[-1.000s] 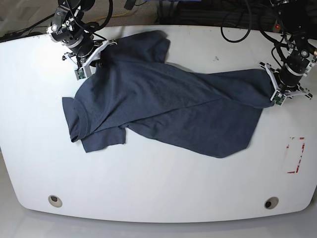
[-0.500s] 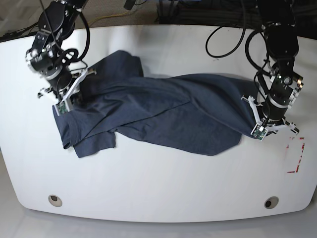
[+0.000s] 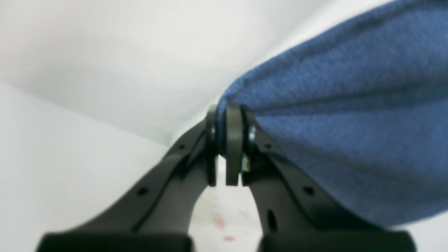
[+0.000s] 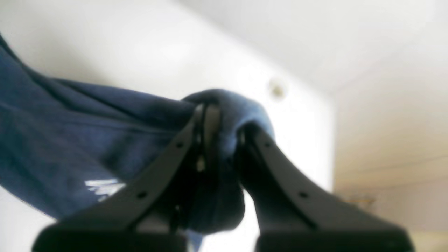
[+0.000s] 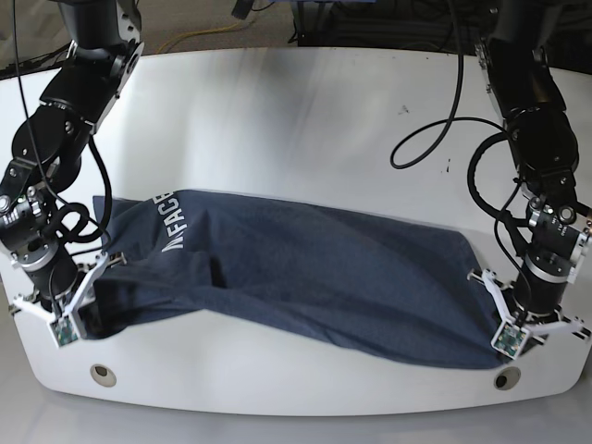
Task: Fold the T-shirt properly
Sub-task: 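Lift the shirt with both grippers, swing it and lay it flat, then lift the shirt edge with both grippers and fold it over the body, then lay the held shirt edge down with both grippers, pulling it taut, then release the shirt with the right gripper and regrasp the folded edge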
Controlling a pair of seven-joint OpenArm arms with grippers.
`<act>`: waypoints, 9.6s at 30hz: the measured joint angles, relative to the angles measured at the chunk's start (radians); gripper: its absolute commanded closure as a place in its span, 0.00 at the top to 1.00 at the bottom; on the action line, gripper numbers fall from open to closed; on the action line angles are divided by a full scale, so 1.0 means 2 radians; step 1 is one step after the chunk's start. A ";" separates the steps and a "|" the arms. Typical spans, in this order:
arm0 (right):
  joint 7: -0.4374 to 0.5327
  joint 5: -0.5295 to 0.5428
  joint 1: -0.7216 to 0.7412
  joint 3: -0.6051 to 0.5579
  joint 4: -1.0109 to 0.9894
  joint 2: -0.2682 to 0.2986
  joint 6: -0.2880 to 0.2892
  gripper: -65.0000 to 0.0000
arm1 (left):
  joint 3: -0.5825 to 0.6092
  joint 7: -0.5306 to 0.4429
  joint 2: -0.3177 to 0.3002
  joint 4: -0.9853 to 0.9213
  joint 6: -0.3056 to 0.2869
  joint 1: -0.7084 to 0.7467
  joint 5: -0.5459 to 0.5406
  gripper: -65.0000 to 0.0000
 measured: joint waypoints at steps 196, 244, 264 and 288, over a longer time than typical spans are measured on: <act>-0.129 0.099 -0.304 0.128 0.060 -0.108 -0.001 0.00 | -0.212 0.033 0.029 0.000 -0.054 0.296 -0.090 0.01; -0.161 0.270 -0.333 0.132 -0.019 -0.128 -0.002 0.90 | -0.151 0.009 0.011 -0.237 -0.051 0.161 -0.049 0.01; -0.145 0.229 -0.268 0.093 -0.020 -0.131 -0.004 0.00 | -0.151 0.009 0.007 -0.237 -0.051 0.167 -0.051 0.01; -0.026 0.224 -0.113 -0.023 -0.293 0.011 -0.002 0.89 | -0.150 -0.002 0.001 -0.238 -0.051 0.165 -0.049 0.02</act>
